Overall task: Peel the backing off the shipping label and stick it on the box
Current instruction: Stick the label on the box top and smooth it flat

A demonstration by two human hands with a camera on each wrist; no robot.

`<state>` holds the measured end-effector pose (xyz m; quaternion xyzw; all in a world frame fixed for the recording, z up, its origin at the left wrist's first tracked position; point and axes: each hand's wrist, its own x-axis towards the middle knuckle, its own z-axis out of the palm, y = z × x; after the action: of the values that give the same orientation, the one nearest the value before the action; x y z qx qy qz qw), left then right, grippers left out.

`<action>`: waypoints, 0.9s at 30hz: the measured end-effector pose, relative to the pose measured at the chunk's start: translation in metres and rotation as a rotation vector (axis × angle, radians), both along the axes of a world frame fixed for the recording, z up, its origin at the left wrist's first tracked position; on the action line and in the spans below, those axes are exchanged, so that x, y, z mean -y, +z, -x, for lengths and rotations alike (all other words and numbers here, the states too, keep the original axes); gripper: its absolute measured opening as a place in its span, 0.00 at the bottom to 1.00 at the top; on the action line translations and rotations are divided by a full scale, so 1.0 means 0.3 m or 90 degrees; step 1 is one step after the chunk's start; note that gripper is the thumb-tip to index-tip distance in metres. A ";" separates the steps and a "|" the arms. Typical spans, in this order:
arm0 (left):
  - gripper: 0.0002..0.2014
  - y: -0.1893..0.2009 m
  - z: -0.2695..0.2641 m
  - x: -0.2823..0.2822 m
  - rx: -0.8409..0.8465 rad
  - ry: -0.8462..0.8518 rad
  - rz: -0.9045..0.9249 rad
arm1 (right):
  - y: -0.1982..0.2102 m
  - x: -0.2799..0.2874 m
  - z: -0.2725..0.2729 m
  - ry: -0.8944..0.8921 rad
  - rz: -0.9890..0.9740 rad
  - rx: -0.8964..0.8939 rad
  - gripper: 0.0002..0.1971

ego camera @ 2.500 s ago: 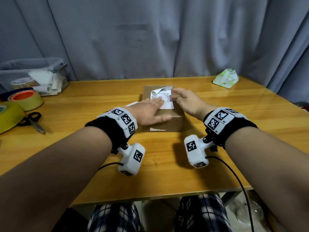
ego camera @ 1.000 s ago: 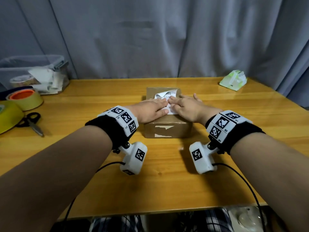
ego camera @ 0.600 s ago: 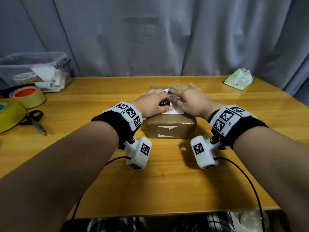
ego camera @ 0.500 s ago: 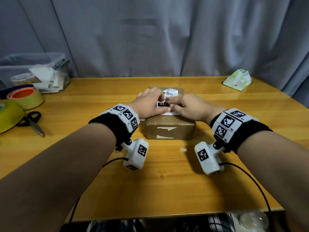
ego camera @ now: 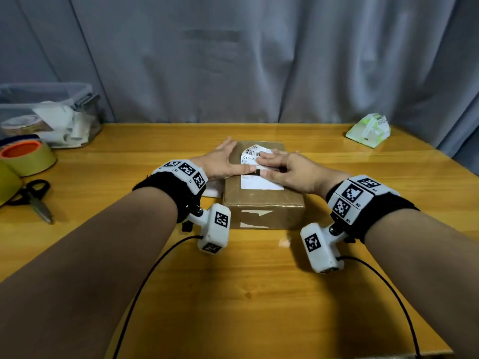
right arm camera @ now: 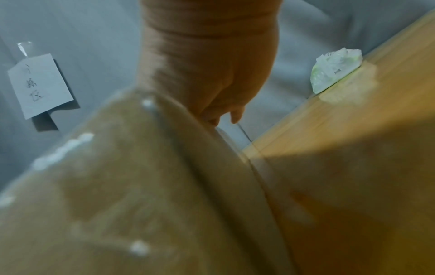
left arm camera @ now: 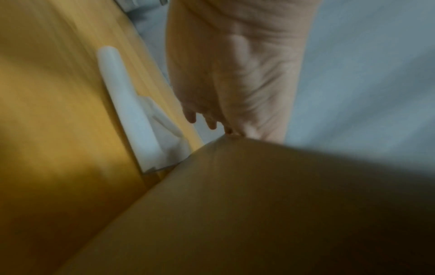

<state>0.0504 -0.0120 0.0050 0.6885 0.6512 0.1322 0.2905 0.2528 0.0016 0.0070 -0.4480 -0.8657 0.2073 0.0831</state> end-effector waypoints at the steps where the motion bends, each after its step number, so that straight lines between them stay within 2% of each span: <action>1: 0.50 0.004 0.000 -0.004 -0.001 0.000 0.001 | 0.006 -0.011 -0.004 -0.004 0.002 0.035 0.28; 6: 0.48 0.021 0.005 -0.026 -0.059 0.016 -0.014 | 0.028 -0.047 -0.012 -0.013 -0.022 0.168 0.37; 11: 0.48 0.018 -0.003 -0.015 -0.049 0.014 0.001 | 0.021 -0.044 -0.008 -0.108 0.016 0.180 0.39; 13: 0.47 0.019 -0.006 -0.006 -0.040 0.023 -0.008 | 0.019 -0.037 0.000 -0.157 0.061 0.163 0.39; 18: 0.47 0.018 -0.024 0.027 -0.052 0.028 0.001 | 0.010 0.010 0.000 -0.185 0.178 -0.045 0.34; 27: 0.50 0.024 -0.065 0.144 -0.073 0.021 0.023 | 0.045 0.098 -0.058 -0.192 0.114 -0.046 0.24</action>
<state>0.0698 -0.0552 0.0121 0.6790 0.6801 0.0858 0.2629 0.2702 -0.0278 0.0204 -0.5708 -0.7632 0.2846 0.1037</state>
